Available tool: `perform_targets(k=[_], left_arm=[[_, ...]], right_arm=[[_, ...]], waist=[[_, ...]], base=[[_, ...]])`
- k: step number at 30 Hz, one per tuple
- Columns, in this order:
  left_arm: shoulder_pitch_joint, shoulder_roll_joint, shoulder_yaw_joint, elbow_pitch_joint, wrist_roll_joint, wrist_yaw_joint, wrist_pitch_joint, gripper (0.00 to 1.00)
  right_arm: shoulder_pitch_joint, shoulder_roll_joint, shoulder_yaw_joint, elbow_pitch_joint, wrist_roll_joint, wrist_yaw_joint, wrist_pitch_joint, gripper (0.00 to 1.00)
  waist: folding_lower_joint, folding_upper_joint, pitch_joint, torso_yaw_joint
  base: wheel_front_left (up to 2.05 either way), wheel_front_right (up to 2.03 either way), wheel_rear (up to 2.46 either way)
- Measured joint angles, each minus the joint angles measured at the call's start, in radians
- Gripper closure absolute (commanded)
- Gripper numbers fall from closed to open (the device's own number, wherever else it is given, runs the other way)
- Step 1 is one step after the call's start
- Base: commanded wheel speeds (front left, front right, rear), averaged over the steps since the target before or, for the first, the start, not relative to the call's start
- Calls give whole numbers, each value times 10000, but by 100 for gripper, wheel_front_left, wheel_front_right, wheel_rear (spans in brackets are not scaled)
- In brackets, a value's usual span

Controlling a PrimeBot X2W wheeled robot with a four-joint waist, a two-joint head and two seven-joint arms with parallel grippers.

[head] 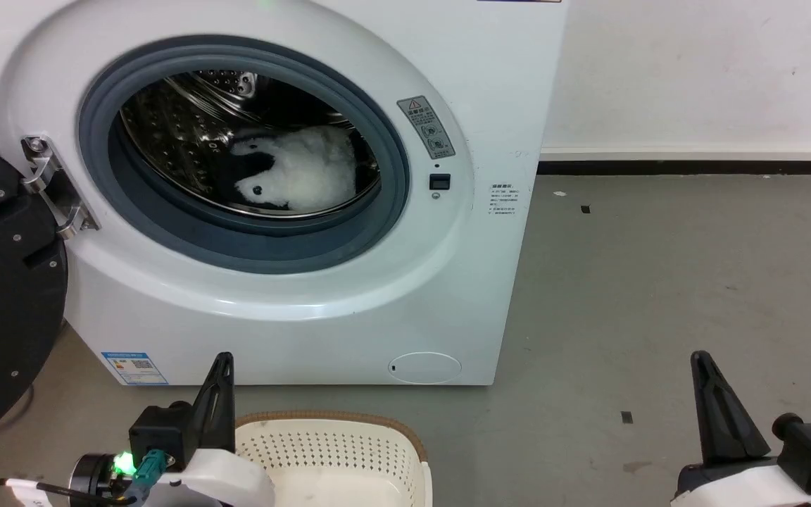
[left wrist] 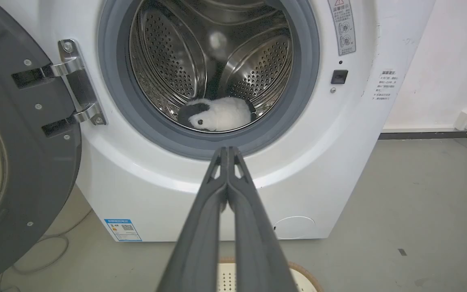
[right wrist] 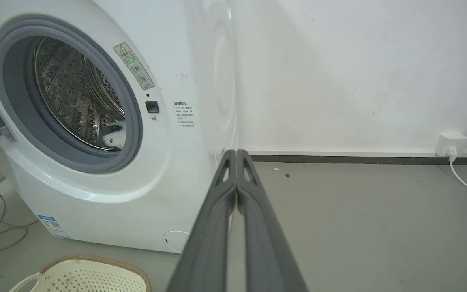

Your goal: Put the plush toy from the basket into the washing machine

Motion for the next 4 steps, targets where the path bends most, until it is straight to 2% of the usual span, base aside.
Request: perform_targets(k=[4], left_arm=[[0,-2,-4,-59,19,2,94,100]], right_arm=[[-58,0,27,21,-71,0,84,100]], waist=[[0,0,-1,-4]], base=[[0,0,0]])
